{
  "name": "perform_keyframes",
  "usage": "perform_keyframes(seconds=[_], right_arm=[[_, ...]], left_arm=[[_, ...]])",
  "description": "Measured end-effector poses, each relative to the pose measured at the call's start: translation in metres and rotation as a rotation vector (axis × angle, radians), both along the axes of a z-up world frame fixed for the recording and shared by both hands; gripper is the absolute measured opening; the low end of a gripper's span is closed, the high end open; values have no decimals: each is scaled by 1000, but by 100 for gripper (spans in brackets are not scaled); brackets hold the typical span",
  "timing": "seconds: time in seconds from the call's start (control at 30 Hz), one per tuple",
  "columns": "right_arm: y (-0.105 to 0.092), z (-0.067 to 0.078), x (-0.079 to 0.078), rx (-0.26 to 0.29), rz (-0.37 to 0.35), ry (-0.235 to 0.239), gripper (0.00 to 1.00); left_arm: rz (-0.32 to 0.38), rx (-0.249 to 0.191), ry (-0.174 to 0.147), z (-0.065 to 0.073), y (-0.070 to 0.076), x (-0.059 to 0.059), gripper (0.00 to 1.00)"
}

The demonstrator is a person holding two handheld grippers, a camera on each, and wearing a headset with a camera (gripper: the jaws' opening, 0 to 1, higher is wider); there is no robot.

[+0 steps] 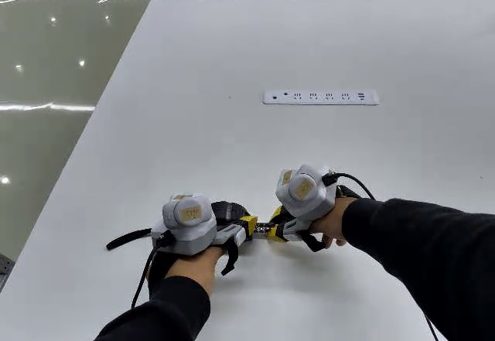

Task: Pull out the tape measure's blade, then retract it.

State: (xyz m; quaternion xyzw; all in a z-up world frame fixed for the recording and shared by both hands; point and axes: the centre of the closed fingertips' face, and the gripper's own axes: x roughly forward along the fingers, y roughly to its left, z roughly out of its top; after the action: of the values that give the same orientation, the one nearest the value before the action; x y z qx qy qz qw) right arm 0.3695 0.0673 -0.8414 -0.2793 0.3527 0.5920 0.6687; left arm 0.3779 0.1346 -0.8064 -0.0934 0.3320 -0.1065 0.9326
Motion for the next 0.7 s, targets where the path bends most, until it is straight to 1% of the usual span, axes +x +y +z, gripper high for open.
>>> perform_keyframes(seconds=[0.7], right_arm=[[16, -1, 1, 13, 14, -1, 10]], left_arm=[[-1, -18, 5, 0, 0, 0, 58]])
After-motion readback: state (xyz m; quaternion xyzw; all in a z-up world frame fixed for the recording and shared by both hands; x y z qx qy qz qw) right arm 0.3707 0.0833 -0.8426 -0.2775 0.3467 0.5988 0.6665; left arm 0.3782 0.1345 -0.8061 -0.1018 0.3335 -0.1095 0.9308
